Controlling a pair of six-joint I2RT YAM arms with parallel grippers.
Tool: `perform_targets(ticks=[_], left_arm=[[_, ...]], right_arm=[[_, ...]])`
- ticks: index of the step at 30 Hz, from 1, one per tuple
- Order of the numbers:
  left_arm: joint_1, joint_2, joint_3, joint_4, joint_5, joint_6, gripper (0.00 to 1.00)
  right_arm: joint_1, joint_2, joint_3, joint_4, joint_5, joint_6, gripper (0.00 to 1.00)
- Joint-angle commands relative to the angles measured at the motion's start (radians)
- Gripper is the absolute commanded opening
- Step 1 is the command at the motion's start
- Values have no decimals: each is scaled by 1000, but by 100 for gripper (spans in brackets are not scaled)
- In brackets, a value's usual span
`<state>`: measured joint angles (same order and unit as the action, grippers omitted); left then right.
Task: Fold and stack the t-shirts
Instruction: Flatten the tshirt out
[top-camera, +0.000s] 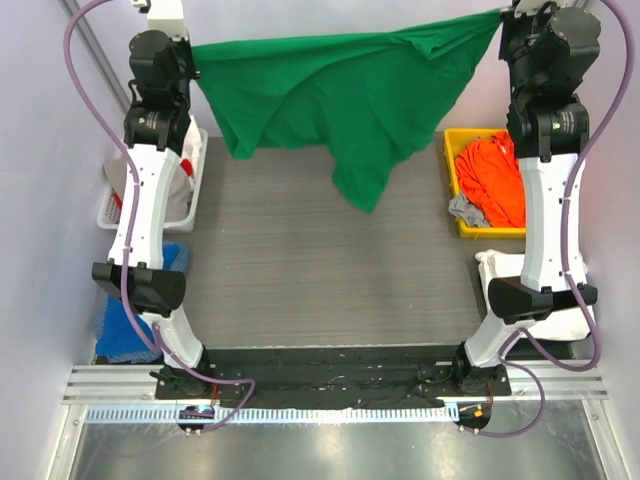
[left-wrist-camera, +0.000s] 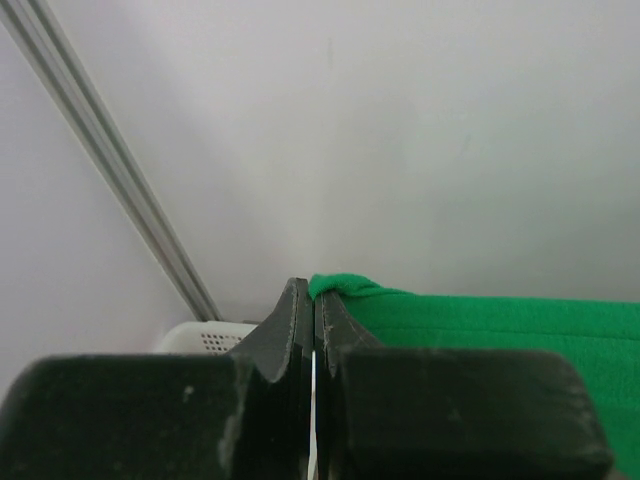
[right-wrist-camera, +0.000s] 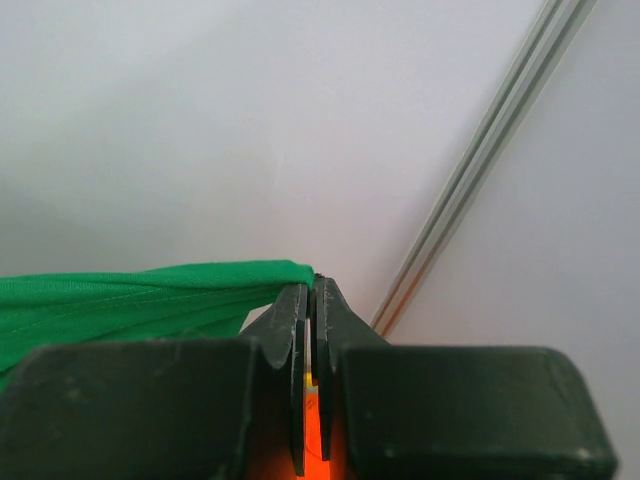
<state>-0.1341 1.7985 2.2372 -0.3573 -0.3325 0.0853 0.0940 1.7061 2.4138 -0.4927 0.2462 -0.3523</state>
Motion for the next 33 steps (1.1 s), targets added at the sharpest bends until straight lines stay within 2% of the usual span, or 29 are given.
perform_targets(ticks=[1,5,8,9,11,14,15,18,20,27,33], left_arm=[[37,-40,59,31,-91,18,0],[41,-109,-62,70,-85,14,0],[39,-177,-210,113,-56,16,0],[39,-197,-302,127,-45,19,0],[41,-241,-387,149,-23,19,0],[39,-310,-616,172,9,19,0],[41,-327,-666,178,18,18,0],[39,-388,-833,189,61,25,0],[39,-412,-917,190,78,37,0],[36,-479,-1027,107,154,54,0],[30,-513,-1056,-69,269,94,0]], right_arm=[[-27,-86,-5,232,74,-30,1],[-27,-121,-77,249,77,-25,1],[-27,-161,-175,249,62,-14,1],[-27,-183,-206,249,65,-19,1],[-25,-212,-330,250,59,-16,1],[-27,-290,-536,249,47,-2,1],[-27,-310,-647,249,45,7,1],[-27,-397,-848,232,21,24,1],[-27,-450,-921,211,8,42,1],[-27,-574,-1151,146,-19,52,1],[-27,-620,-1208,4,-100,56,1]])
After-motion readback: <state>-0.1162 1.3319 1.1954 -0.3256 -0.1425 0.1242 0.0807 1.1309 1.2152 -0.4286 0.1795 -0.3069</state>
